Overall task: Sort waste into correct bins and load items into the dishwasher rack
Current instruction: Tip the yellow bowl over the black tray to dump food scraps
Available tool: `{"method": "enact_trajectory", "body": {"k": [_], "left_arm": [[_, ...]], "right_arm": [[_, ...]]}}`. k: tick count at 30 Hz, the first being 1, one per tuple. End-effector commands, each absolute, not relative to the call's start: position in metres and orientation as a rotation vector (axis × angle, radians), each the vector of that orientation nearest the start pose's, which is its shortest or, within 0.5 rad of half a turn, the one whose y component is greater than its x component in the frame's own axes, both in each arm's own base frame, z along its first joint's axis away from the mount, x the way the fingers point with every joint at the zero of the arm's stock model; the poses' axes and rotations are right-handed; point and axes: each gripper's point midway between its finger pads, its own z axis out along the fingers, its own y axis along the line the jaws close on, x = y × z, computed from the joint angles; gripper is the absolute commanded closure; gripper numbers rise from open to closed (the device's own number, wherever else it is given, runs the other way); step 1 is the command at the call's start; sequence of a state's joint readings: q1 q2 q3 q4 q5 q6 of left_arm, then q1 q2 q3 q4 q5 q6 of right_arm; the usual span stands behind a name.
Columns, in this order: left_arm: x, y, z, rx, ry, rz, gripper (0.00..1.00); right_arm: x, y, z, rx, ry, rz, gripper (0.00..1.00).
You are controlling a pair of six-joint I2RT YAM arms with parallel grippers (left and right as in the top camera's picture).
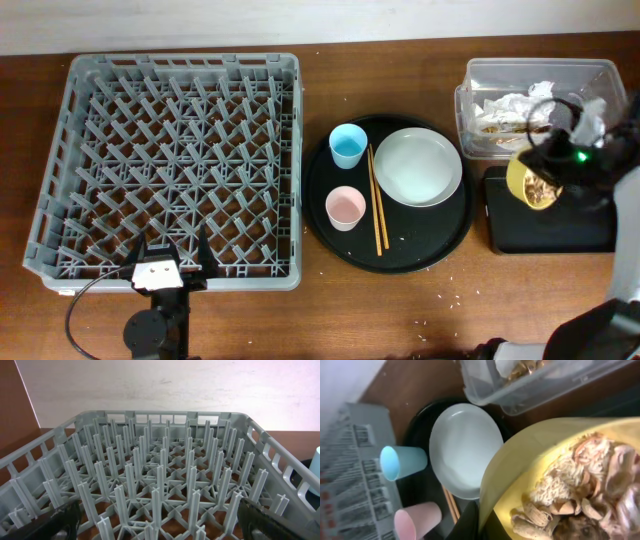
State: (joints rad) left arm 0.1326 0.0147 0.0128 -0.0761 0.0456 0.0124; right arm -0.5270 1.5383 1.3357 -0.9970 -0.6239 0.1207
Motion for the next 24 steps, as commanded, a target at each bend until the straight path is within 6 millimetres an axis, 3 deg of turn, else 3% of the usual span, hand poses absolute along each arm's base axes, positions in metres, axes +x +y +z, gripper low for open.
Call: {"method": "enact_trajectory", "body": {"k": [1, 6, 14, 17, 24], "left_arm": [[0.245, 0.026, 0.157, -0.053, 1.649, 0.092, 0.01], [0.245, 0.026, 0.157, -0.053, 1.649, 0.092, 0.01], [0.245, 0.026, 0.157, -0.053, 1.649, 0.092, 0.01], [0.245, 0.026, 0.157, -0.053, 1.649, 0.092, 0.01], [0.245, 0.026, 0.157, -0.053, 1.649, 0.092, 0.01]], "right_arm": [[0.34, -0.092, 0.192, 0.628, 2.282, 0.988, 0.96], [0.328, -0.119, 0.183, 0.652, 2.012, 1.213, 0.96], [0.333, -0.129, 0.178, 0.548, 1.76, 1.476, 0.96], [0.335, -0.132, 0.167, 0.623, 1.735, 1.561, 0.96], [0.335, -0.132, 0.167, 0.907, 1.701, 1.753, 0.96]]}}
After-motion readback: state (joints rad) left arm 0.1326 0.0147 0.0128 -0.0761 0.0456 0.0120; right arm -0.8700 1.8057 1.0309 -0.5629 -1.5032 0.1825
